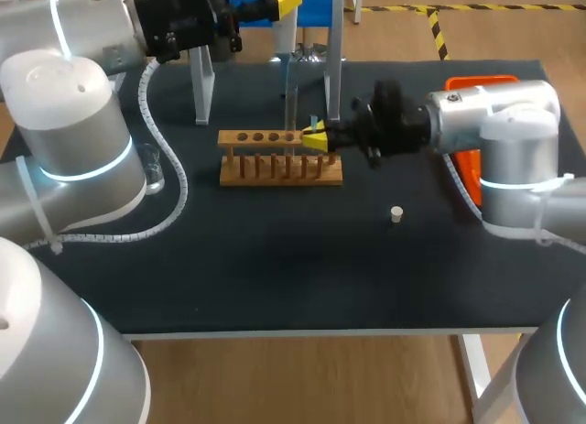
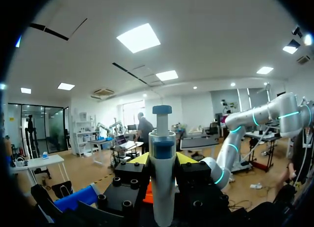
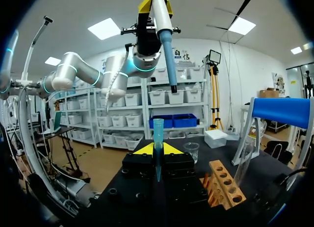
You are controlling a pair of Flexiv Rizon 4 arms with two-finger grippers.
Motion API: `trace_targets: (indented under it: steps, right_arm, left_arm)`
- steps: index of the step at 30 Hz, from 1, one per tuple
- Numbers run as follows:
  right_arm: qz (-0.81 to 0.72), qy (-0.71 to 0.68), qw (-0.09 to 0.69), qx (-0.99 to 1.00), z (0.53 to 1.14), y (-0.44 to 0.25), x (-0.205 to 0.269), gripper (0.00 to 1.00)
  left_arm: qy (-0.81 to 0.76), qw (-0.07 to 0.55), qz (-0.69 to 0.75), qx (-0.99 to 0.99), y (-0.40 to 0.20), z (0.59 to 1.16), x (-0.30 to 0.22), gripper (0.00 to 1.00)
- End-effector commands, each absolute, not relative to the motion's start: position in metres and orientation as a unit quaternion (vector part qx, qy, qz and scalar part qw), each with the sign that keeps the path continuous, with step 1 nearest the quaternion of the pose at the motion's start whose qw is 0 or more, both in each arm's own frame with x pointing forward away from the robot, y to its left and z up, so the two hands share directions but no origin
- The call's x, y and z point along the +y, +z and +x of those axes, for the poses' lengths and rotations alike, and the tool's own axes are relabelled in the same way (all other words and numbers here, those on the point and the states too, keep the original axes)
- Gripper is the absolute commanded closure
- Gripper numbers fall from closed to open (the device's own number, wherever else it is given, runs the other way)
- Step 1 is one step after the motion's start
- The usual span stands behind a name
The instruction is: Invert the test tube, pick up the pipette, mount the tip to pipette, aspirate from beaker and dispense into the tube, eject the tip, return the pipette, and cap with the stopper.
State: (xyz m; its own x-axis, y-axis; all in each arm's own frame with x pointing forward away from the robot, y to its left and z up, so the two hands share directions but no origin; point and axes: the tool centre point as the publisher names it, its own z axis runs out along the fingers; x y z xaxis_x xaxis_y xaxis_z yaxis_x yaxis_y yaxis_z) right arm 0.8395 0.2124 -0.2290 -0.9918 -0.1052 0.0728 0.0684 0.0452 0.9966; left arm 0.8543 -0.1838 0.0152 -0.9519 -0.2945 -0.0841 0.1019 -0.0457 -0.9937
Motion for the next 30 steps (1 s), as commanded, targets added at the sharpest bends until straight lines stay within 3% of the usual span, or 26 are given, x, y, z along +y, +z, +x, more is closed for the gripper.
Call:
trace_targets:
  steps: [1, 30]
  right_arm:
    - [0.013, -0.688, 0.065, -0.722, 0.844, -0.225, 0.222, 1.00]
    - [0.008, -0.686, 0.080, -0.723, 0.844, -0.216, 0.247, 1.00]
  left_arm:
    - [-0.720, 0.138, -0.071, 0.676, 0.015, 0.854, -0.183, 1.00]
    - [-0.720, 0.138, -0.071, 0.676, 0.015, 0.854, -0.183, 1.00]
